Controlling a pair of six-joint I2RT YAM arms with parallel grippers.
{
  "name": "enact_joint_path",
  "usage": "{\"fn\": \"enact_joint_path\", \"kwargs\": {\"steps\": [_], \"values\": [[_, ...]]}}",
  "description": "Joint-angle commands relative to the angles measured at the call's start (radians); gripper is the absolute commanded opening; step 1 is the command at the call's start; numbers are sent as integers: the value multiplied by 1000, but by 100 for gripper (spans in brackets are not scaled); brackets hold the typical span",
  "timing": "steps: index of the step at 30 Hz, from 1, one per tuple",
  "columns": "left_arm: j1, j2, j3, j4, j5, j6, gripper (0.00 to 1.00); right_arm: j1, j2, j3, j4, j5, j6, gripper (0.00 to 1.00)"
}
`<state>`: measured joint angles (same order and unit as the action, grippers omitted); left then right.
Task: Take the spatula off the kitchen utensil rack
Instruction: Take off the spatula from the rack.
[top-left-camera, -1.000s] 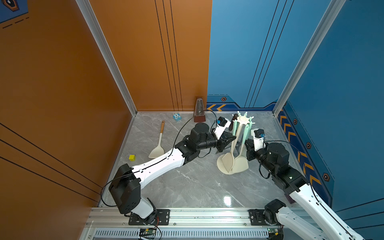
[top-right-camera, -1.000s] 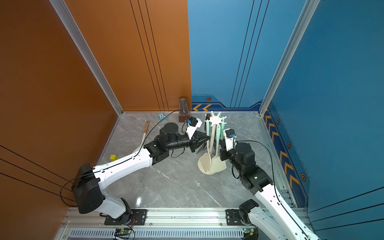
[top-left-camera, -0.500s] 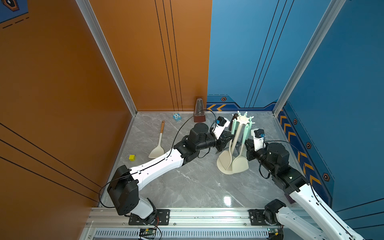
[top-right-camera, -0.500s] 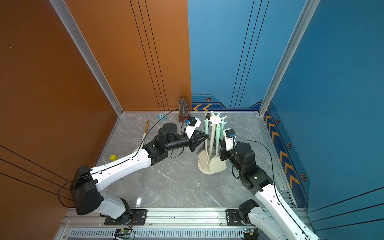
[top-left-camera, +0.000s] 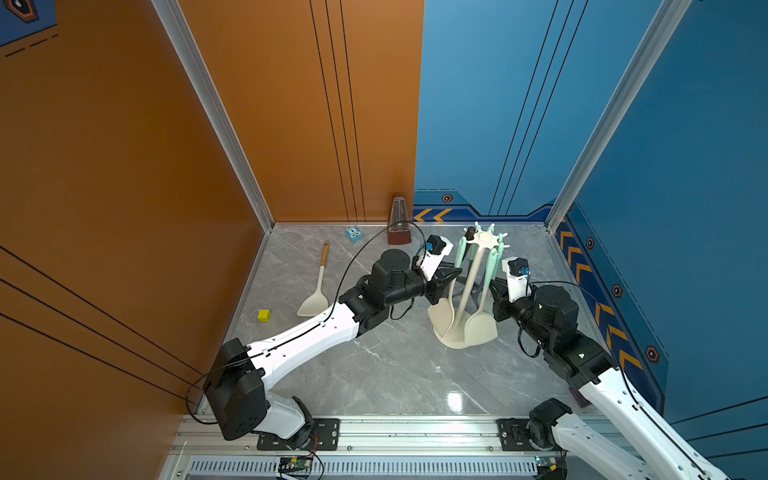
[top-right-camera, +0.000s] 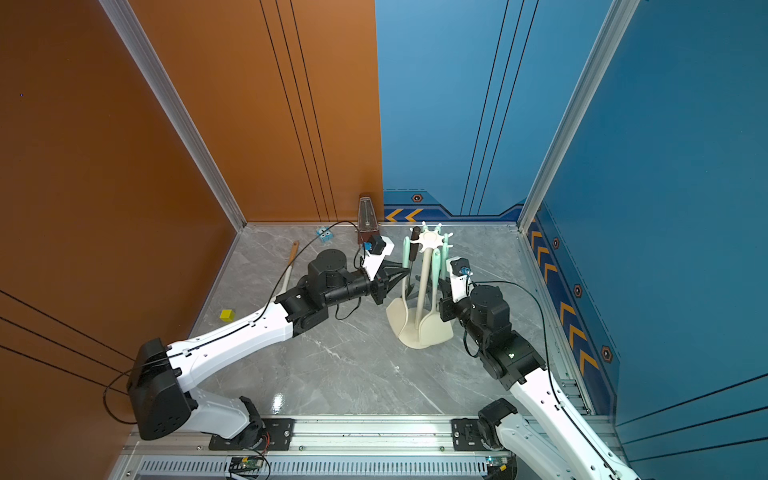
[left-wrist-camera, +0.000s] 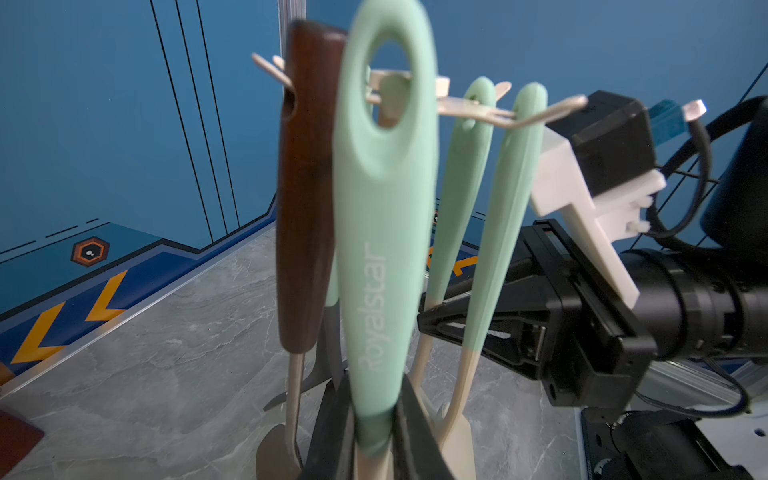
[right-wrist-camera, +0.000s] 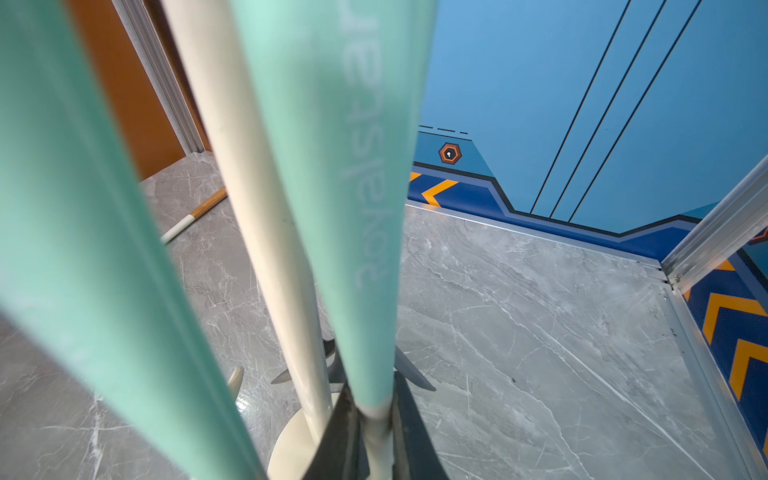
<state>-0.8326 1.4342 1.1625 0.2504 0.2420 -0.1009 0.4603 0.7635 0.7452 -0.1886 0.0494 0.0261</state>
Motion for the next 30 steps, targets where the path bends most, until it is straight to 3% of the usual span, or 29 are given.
{"fn": "enact_joint_path", "kwargs": {"steps": [1,30], "values": [[-1,-42,-14,27,-59,18,0,1,8,-28,-82,28,31,15],[37,-72,-22,-107,-297,24,0,1,5,-37,-74,27,38,14]]}}
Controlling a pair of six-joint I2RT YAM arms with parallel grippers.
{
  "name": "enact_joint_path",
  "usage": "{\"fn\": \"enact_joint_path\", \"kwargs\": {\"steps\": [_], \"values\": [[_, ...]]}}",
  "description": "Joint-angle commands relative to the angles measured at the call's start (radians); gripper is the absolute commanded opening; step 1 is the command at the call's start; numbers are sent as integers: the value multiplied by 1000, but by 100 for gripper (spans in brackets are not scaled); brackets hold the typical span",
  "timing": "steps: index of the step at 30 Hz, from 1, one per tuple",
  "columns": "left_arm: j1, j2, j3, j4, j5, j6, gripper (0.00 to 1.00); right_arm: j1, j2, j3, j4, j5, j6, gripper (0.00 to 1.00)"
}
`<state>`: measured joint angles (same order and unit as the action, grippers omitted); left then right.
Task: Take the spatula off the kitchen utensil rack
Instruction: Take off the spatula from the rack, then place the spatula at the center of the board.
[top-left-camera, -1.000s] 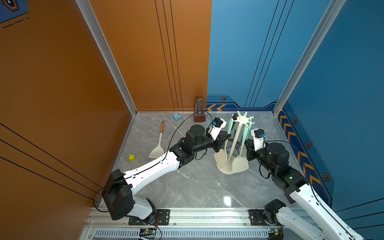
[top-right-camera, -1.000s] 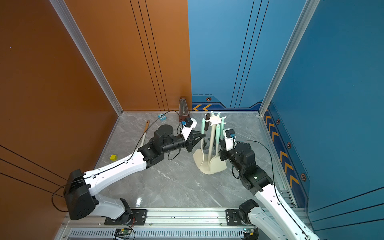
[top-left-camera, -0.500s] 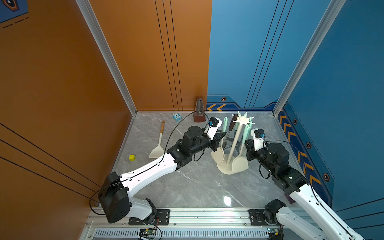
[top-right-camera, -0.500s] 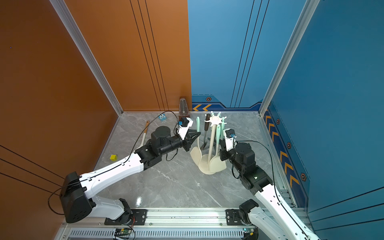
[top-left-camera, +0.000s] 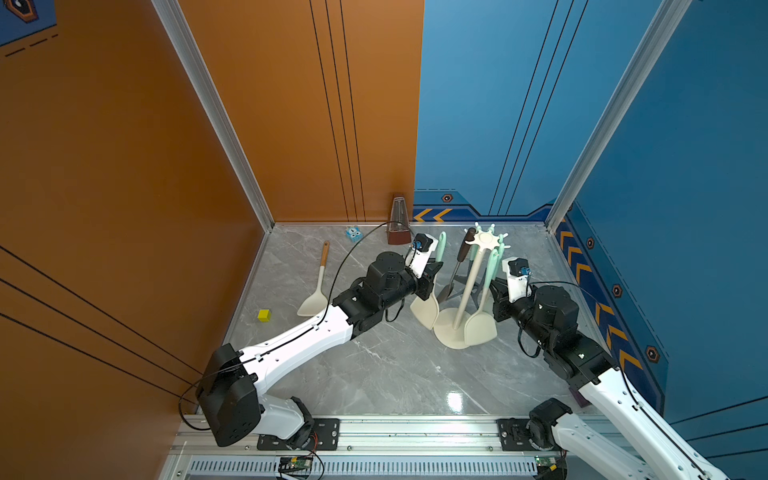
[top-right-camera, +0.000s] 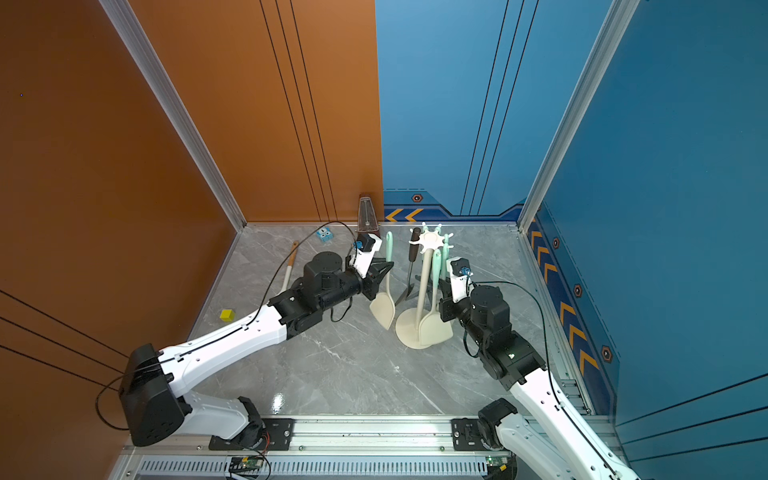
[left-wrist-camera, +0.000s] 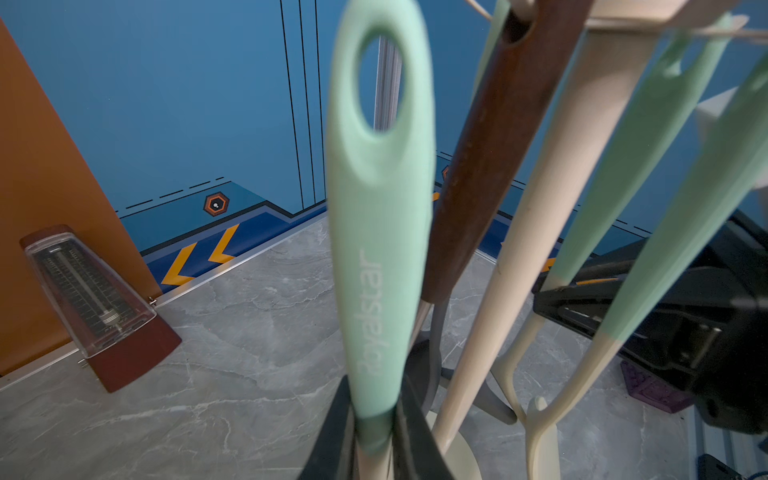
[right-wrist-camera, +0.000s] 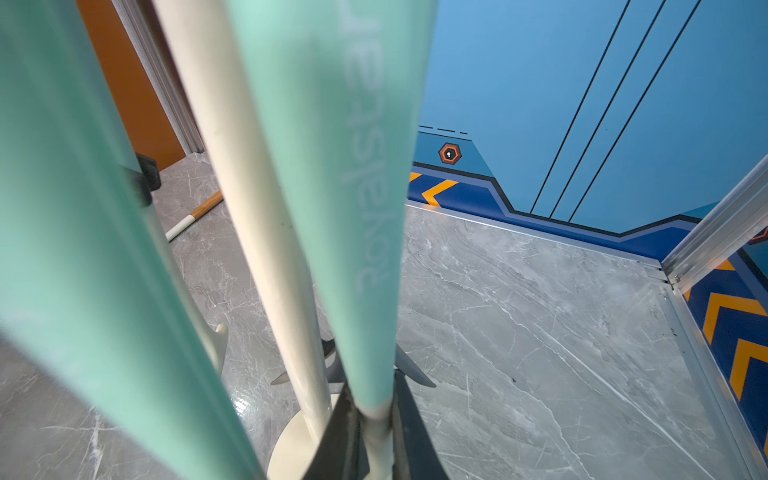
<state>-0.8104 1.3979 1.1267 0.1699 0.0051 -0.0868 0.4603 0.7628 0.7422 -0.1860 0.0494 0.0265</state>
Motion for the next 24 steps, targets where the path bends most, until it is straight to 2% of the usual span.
{"fn": "enact_joint_path", "kwargs": {"steps": [1,14,24], "values": [[21,-37,15,-37,-71,6,0,1,7,-35,-76,27,37,15],[98,-46,42,-171,-197,-46,0,3,19,-31,-66,21,39,15],[173,-47,41,-224,-221,-73,0,3,34,-25,-60,19,38,14]]}}
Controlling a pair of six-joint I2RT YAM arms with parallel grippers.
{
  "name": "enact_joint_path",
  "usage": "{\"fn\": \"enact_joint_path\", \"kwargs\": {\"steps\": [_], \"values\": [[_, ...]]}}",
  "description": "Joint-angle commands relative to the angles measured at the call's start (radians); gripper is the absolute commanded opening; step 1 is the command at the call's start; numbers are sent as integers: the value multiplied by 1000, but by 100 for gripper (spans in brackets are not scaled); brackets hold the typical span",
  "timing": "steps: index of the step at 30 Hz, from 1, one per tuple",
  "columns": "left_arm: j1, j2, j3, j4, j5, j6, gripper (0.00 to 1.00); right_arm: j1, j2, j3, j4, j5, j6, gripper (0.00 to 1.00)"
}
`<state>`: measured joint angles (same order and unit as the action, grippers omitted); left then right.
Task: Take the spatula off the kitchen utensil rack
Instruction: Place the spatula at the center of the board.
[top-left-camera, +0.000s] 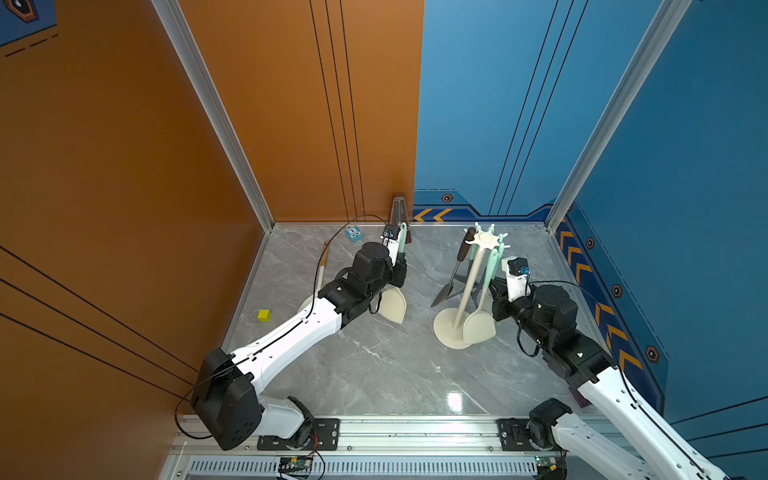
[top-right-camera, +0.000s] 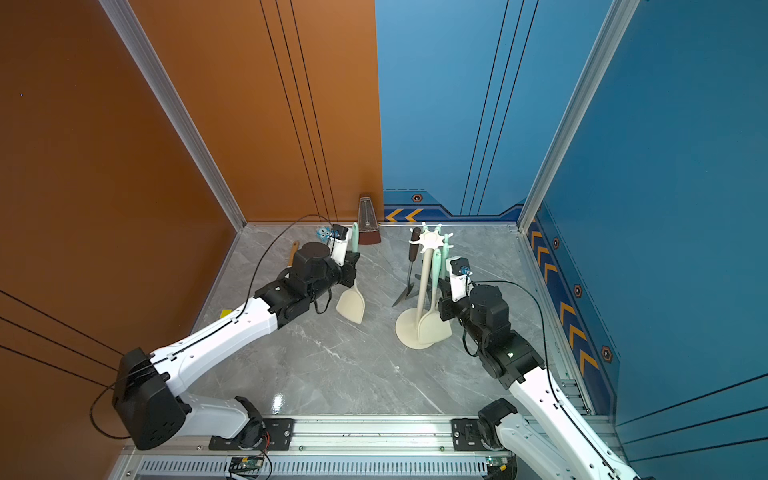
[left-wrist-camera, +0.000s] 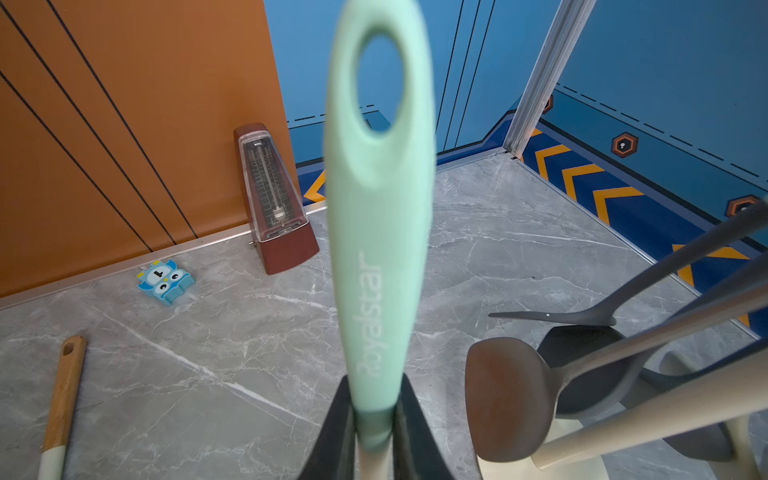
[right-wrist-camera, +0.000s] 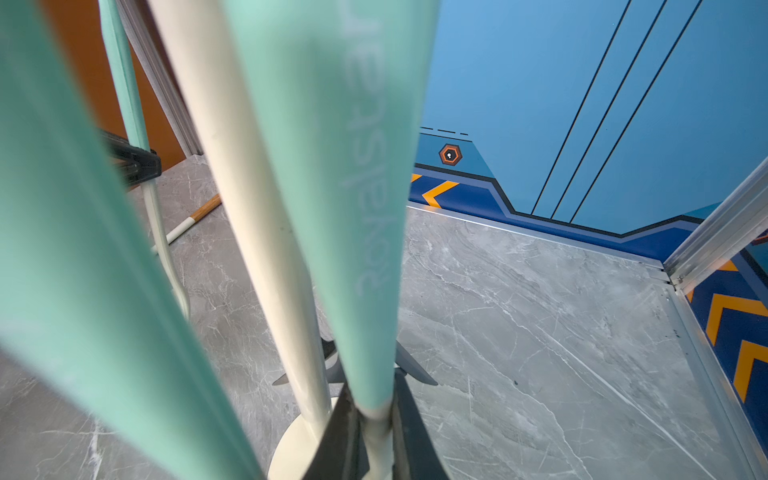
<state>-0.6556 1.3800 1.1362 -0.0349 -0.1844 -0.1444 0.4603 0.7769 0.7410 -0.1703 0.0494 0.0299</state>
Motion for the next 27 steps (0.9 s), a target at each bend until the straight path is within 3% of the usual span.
{"fn": "enact_joint_path", "kwargs": {"steps": [1,14,27], "values": [[27,-27,35,-29,-31,-15,0,3,21,-23,-75,17,34,14],[196,57,104,-145,37,-32,0,4,10,-29,-85,26,35,15],[259,203,263,-278,59,-14,0,4,-11,-33,-106,40,37,15]]}}
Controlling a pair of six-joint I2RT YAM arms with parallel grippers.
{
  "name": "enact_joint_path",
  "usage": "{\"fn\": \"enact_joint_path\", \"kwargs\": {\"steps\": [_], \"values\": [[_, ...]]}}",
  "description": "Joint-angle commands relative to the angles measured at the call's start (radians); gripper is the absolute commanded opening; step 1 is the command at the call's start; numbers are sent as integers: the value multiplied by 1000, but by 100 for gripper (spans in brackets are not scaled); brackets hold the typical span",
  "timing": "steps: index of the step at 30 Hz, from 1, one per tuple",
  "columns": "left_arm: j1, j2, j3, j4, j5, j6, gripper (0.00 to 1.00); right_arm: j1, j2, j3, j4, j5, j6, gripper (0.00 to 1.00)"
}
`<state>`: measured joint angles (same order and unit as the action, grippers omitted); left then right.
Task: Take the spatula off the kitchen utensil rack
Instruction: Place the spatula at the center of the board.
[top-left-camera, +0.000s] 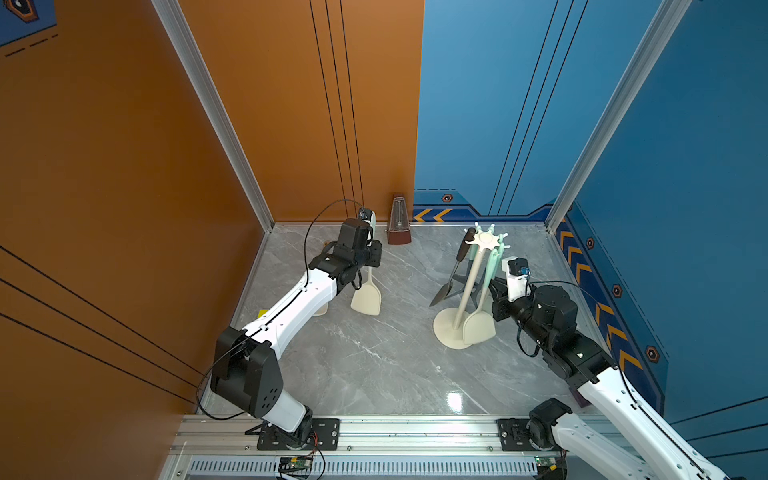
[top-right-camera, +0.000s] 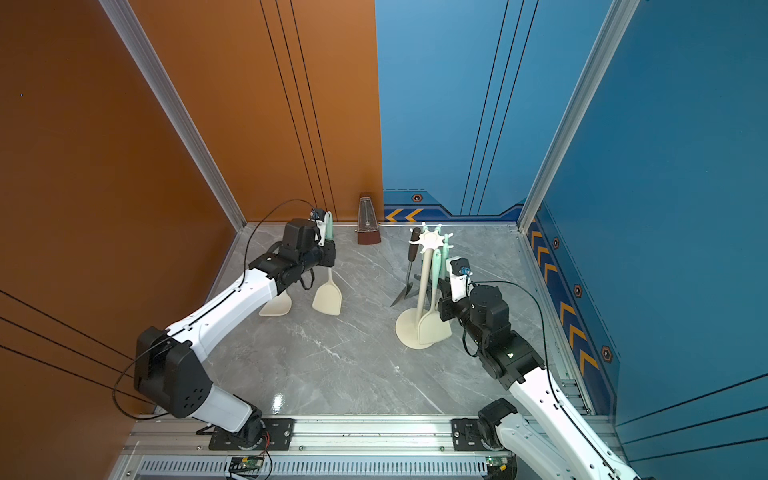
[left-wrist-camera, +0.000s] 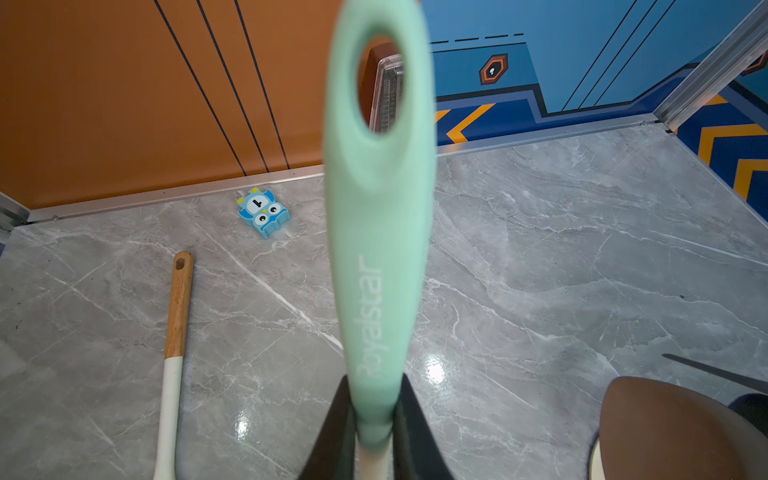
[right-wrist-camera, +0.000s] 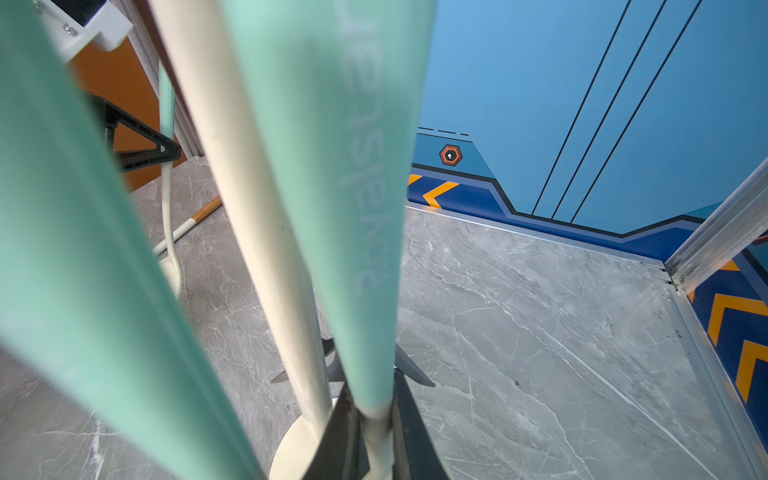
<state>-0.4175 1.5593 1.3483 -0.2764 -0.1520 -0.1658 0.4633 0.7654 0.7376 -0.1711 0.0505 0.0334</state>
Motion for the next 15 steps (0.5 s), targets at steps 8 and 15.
{"fn": "enact_joint_path", "kwargs": {"steps": [8,15], "values": [[91,146,169,-111,81,23,0,1,-6,-29,-109,40,34,14],[136,241,237,-150,116,29,0,1,-13,-30,-117,48,34,15]]}}
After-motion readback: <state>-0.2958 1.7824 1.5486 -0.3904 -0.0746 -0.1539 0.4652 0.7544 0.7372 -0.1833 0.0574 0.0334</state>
